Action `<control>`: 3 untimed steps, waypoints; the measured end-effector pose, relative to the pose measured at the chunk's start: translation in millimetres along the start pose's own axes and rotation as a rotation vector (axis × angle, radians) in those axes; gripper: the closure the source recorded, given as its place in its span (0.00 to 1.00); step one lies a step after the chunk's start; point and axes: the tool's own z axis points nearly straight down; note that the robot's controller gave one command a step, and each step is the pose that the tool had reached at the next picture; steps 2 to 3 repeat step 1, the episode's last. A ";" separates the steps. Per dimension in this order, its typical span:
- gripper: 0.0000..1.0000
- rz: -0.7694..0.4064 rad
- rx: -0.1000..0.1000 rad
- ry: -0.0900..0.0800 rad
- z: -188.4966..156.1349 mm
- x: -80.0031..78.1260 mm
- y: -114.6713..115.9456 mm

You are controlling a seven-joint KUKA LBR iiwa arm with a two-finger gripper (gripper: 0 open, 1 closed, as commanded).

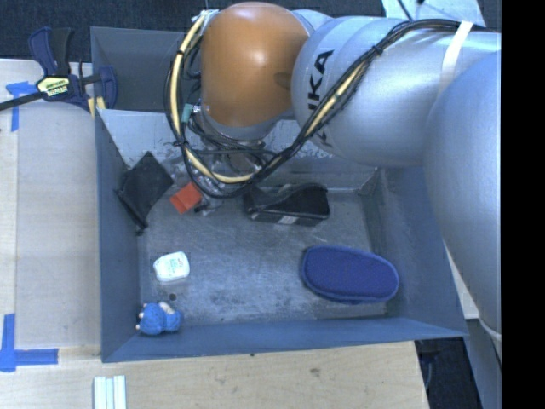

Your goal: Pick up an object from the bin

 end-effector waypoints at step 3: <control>1.00 -0.343 -0.005 0.006 -67.4 56.6 45.3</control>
Offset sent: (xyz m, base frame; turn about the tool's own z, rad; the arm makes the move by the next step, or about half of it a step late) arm -0.0741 0.0025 0.0636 -0.3429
